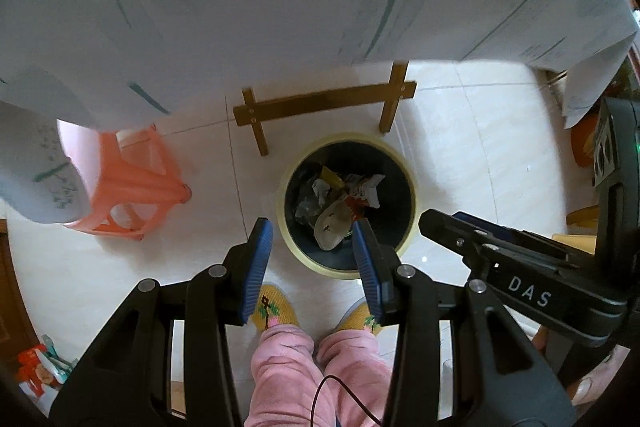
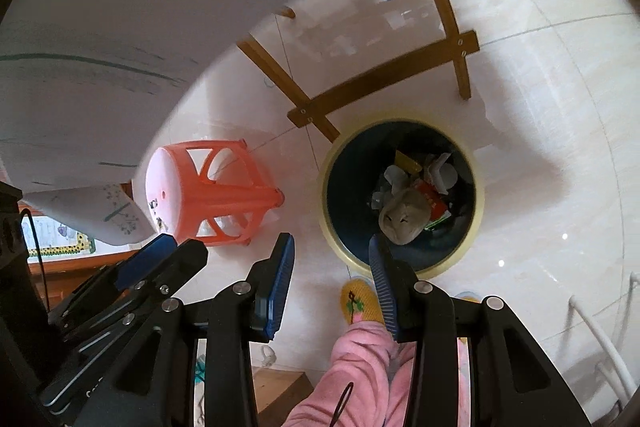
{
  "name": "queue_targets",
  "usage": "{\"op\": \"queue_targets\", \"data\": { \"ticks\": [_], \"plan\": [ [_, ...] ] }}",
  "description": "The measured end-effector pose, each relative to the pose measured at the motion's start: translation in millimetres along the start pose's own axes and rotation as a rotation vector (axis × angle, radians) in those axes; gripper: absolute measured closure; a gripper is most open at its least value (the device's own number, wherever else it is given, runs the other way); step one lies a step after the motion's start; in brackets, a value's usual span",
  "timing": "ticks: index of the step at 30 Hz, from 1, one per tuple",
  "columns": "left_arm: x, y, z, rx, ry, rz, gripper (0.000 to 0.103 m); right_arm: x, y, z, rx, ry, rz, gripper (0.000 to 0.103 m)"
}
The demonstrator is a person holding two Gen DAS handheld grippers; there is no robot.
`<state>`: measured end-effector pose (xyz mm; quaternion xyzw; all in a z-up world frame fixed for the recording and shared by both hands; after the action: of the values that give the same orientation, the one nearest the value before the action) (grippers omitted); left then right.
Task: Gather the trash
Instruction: 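Move both tools back up over the table toward the blue mask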
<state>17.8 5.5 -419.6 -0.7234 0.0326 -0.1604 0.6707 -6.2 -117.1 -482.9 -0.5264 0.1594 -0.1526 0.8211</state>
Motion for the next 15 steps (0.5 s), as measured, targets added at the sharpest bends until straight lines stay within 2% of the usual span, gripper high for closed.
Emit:
{"op": "queue_targets", "data": {
  "ticks": [15],
  "plan": [
    [32.4, -169.6, -10.2, 0.052, -0.018, -0.098, 0.065, -8.5, -165.4, 66.9, 0.014, -0.094, -0.105, 0.064]
  ]
}}
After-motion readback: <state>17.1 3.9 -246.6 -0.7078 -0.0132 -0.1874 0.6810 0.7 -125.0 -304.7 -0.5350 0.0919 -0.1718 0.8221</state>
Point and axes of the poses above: each gripper's, at about its wrist camera, not at the fingertips, and y roughly the way its jaws point, z to its left, x to its top, the point moved 10 cm from there along y, roughly the way its jaws point, and after that the axes turned 14 degrees about y, right-handed, at the moved point
